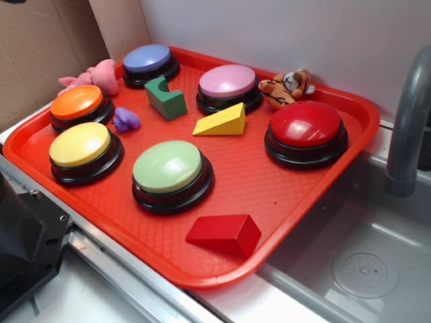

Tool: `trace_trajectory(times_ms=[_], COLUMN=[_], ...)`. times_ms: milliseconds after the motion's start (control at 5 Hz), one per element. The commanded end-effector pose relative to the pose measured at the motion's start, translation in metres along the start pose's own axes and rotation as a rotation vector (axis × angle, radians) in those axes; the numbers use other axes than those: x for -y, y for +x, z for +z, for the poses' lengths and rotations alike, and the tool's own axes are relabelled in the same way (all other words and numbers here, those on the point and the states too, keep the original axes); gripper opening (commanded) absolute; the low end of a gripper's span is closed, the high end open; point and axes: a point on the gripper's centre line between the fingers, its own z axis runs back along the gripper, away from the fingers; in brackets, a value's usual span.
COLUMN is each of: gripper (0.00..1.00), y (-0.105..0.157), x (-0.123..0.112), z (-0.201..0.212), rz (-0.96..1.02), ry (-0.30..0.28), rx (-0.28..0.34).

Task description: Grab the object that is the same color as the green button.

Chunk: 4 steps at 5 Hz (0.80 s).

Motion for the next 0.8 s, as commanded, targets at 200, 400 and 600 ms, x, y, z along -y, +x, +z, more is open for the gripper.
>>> trace_trajectory(times_ms=[200, 400, 600], gripper=[1.0, 1.0, 1.0], y=[0.016, 0.031, 0.053], x=[-0.009, -0.018, -0.038], z=[-0.014, -0.025, -0.052], rz=[0.05, 0.107, 0.228], ry=[-0.041, -0.061, -0.05], rx=[0.053, 0.051, 0.057])
